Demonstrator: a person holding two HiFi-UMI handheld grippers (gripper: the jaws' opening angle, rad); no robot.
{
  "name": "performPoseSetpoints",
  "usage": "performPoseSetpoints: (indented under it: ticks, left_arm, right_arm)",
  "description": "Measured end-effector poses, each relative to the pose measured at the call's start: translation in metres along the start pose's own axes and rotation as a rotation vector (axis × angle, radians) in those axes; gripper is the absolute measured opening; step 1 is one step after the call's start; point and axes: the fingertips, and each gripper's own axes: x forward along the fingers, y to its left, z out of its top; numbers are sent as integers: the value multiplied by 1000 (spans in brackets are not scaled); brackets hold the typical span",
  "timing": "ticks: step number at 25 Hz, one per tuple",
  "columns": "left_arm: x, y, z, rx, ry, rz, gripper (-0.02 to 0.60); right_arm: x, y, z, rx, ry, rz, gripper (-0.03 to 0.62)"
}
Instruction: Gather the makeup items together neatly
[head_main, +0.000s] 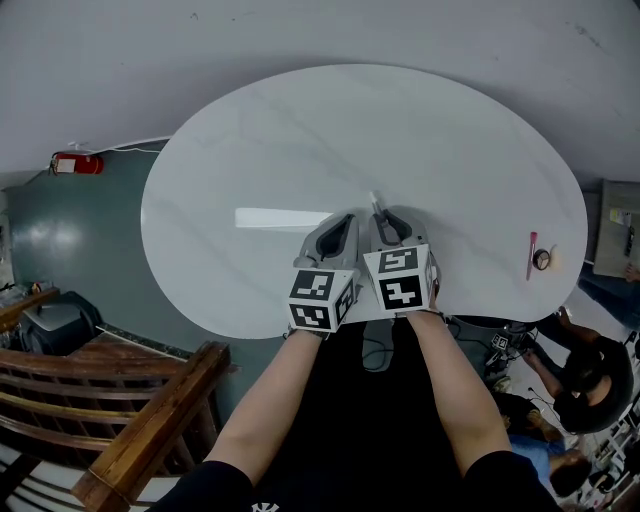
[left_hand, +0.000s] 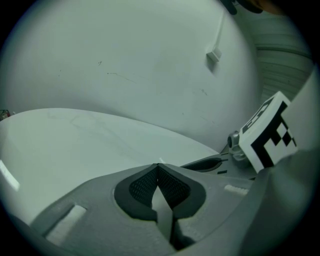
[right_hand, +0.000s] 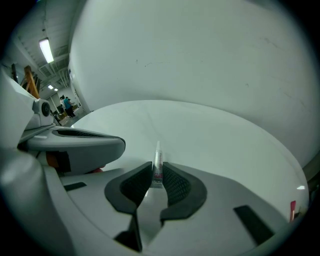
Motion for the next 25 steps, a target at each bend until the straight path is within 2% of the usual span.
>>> performPoseSetpoints:
  ticks: [11, 25]
  left_arm:
    - [2, -57, 27, 60, -27, -77, 8]
    - [6, -170, 46, 163, -38, -206, 8]
  right_arm:
    - [-59, -36, 7, 71, -103, -37, 77]
    - [-150, -105, -14, 148, -203, -139, 77]
